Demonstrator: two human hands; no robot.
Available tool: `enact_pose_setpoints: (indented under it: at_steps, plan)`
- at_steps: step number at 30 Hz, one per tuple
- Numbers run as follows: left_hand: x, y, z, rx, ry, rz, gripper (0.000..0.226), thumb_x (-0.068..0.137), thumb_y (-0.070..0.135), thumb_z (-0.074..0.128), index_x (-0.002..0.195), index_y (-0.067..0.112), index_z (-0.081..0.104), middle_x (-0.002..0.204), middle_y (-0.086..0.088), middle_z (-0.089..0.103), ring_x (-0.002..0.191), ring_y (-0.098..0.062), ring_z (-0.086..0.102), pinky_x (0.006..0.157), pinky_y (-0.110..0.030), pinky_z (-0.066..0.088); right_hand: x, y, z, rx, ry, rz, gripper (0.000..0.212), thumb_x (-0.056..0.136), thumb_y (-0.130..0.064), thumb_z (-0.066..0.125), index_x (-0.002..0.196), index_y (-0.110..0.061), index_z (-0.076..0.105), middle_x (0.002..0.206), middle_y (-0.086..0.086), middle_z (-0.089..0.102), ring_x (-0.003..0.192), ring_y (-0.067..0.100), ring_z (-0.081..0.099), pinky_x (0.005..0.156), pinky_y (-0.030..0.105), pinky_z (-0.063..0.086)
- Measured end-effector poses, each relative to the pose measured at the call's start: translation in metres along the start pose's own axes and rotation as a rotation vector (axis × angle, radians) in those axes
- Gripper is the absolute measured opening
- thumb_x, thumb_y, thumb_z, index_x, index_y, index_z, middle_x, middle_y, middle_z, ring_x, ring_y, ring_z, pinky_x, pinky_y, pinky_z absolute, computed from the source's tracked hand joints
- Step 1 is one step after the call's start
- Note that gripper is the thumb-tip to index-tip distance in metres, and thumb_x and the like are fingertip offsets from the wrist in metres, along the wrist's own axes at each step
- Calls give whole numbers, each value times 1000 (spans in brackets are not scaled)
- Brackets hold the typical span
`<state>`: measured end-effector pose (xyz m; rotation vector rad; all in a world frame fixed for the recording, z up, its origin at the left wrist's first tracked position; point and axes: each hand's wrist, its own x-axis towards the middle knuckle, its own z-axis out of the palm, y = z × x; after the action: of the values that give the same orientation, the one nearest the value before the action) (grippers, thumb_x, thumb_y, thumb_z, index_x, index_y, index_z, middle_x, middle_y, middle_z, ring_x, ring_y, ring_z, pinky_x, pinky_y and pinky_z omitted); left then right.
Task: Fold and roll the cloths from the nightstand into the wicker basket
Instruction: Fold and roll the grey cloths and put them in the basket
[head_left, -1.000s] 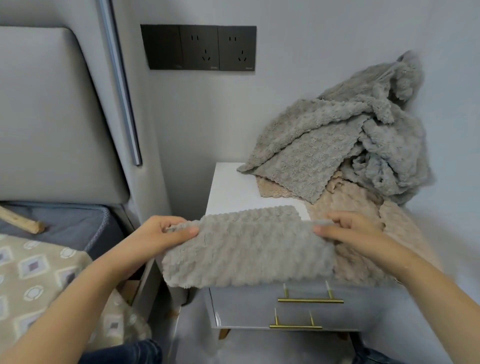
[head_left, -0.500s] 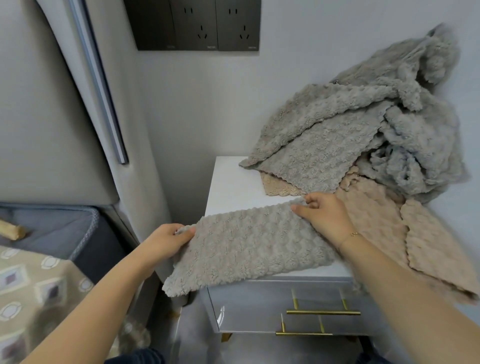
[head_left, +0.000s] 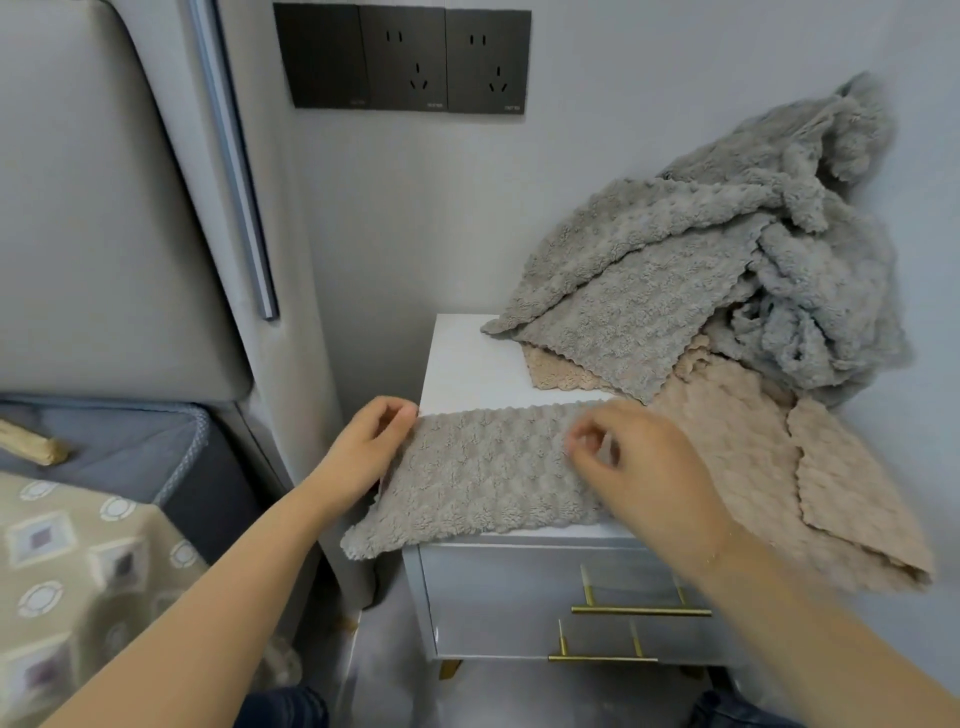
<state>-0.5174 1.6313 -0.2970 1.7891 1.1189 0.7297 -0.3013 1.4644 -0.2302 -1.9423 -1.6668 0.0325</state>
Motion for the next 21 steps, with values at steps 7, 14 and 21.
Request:
enact_pose_setpoints:
  at_steps: [7, 14, 21]
  plan:
    - [-7, 3, -18, 158, -129, -31, 26, 89, 35, 67, 89, 11, 57, 87, -5, 63, 78, -14, 54, 72, -30, 46, -15, -3, 31, 45, -340, 49, 27, 95, -37, 52, 113, -20, 64, 102, -7, 49, 98, 8, 49, 82, 18, 38]
    - [-59, 19, -45, 160, -250, -257, 30, 81, 43, 74, 80, 15, 63, 69, 5, 65, 66, -5, 59, 65, -17, 44, 35, -5, 51, -69, -420, 5, 62, 94, -58, 40, 140, -17, 45, 139, -2, 42, 124, 19, 43, 110, 35, 28]
    - [-71, 27, -19, 161, -123, -298, 29, 89, 35, 67, 77, 9, 64, 60, 2, 66, 56, -6, 60, 64, -23, 53, 71, 18, 67, -125, -495, -128, 65, 99, -52, 34, 154, -21, 16, 161, -5, 10, 148, 9, 5, 118, 33, -5]
